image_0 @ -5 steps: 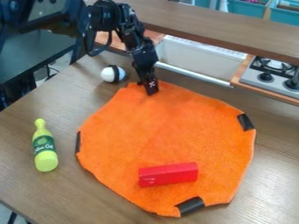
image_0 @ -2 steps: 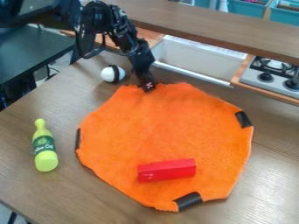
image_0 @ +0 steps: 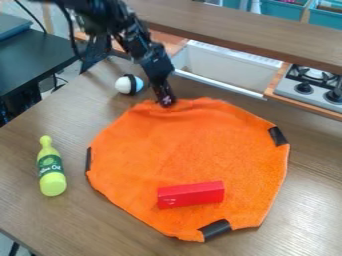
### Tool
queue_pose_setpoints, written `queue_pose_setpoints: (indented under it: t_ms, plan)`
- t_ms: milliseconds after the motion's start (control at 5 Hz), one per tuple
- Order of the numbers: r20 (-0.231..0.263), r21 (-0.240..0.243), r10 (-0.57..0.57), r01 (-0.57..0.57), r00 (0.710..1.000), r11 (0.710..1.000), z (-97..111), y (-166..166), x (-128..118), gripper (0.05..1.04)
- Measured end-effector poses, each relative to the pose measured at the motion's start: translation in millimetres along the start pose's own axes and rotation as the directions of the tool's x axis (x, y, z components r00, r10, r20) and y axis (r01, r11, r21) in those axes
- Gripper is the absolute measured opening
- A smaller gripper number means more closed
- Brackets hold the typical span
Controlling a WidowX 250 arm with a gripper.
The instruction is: Fold cloth from left to right
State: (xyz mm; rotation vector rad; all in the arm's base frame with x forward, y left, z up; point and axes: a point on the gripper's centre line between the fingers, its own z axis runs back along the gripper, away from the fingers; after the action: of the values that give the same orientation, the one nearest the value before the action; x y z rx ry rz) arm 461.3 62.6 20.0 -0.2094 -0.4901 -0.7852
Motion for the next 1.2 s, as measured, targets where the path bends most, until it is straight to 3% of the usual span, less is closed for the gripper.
queue_pose_setpoints:
  t_ms: [200,800,1200]
  plan:
    - [0.04,0.006,-0.051,0.051,0.998,0.999,18,-25,10,0.06]
    - [0.044,-0.019,-0.266,0.267,0.963,0.963,23,-141,24,0.059]
    - [0.056,-0.047,-0.352,0.354,0.935,0.934,29,-190,24,0.059]
